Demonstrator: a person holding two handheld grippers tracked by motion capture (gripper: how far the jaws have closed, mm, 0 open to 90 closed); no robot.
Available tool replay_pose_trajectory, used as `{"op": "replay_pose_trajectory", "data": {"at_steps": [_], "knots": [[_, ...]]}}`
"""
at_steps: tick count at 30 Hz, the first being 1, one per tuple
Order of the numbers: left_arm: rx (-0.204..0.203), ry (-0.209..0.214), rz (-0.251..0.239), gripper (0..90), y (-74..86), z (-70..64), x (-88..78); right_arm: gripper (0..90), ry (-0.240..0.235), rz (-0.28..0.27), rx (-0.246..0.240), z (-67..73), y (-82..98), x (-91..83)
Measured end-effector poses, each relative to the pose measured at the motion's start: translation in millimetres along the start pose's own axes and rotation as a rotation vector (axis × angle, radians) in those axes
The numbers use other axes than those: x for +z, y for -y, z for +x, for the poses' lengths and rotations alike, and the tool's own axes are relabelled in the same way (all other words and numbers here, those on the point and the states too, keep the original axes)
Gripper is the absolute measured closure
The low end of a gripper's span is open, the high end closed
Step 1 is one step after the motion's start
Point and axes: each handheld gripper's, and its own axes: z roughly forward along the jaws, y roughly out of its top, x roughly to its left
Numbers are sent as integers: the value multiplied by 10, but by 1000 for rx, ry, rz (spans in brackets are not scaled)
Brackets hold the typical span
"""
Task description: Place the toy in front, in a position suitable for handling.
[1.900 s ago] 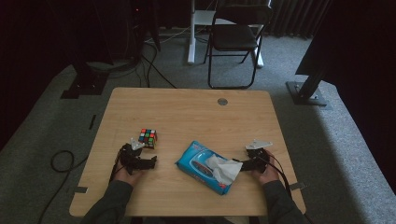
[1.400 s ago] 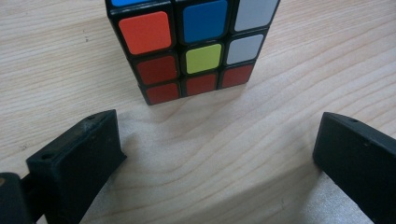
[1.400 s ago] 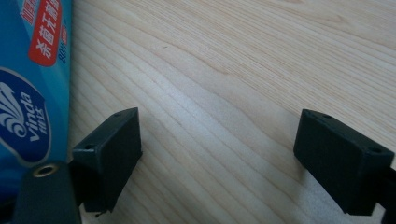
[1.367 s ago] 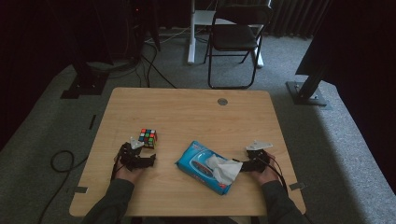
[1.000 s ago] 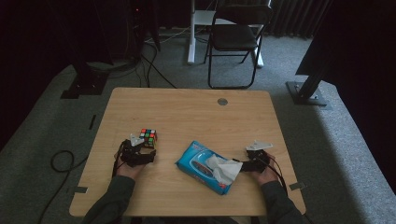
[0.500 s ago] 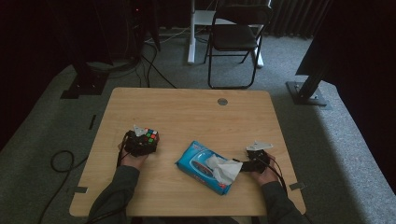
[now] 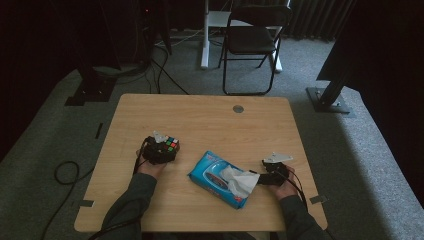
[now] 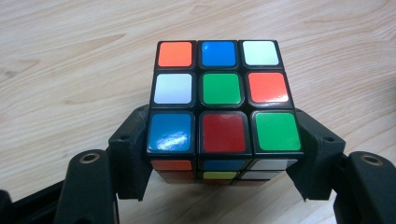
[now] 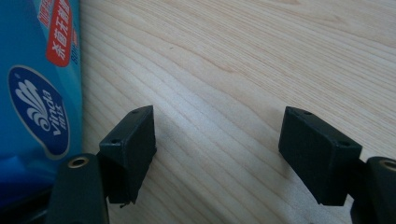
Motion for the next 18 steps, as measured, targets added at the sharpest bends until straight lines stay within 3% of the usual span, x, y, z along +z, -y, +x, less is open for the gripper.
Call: {"op": "replay_pose_trajectory", "data": {"at_steps": [18], "knots": [[73,58,8,334,-252,-476,247,284,-5,-3,-5,21,-7,7]]}}
